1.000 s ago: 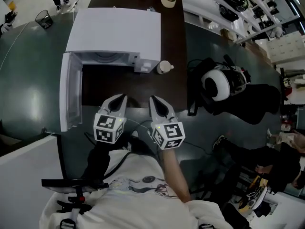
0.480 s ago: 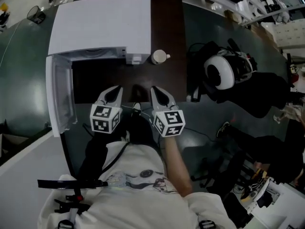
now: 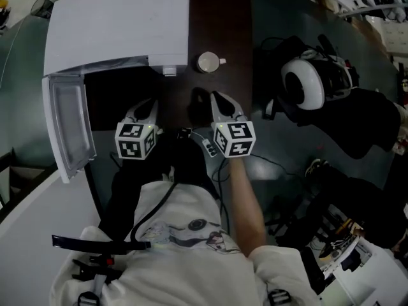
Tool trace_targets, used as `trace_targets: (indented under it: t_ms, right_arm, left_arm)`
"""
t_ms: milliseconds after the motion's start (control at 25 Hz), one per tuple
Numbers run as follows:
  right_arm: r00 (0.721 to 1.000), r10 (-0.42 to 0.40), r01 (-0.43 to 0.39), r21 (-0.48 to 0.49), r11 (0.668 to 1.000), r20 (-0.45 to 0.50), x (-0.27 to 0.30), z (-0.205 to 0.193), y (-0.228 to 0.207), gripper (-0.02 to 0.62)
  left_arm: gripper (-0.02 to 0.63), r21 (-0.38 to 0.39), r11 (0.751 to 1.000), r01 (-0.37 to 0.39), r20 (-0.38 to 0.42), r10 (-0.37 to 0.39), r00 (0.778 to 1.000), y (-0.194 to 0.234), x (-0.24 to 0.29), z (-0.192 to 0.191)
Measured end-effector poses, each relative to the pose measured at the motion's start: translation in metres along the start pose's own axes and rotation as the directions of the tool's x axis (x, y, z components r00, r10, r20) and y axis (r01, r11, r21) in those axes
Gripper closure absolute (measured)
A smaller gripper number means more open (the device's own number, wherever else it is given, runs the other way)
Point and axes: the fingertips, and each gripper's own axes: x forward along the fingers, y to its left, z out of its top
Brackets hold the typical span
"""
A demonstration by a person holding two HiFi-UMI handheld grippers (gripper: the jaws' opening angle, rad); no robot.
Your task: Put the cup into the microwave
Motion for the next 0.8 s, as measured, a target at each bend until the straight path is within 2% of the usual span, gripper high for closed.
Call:
trace_targets:
  t_ms: [240,480,640,800]
  right_arm:
    - [0.996,-0.053,0.054,0.007,0.999,-0.066,0.027,-0.018,-0.052,0.569]
    - [0.991,-0.088,0.085,-0.037,0.996,-0.1,0.067,-0.021,-0.097,0.533]
    - [0.989,-0.096,0.085,-0.095,0.992,-0.112,0.098,-0.02,-0.115,0.48]
    - [0.992,-0.095,0.085,-0.12,0.989,-0.086,0.117,-0.012,-0.122,0.468]
  left_arm:
    - [0.606,-0.018,1.0,0.002,-0.101,-0.004,0.995,-0.007,0.027,-0.02]
    - [0.606,-0.011,1.0,0.015,-0.158,-0.016,0.987,-0.019,0.035,-0.037]
    - [0.606,-0.003,1.0,-0.002,-0.187,0.001,0.982,-0.017,0.029,-0.047]
    - [0.606,-0.005,1.0,-0.03,-0.205,0.028,0.978,-0.011,0.021,-0.056]
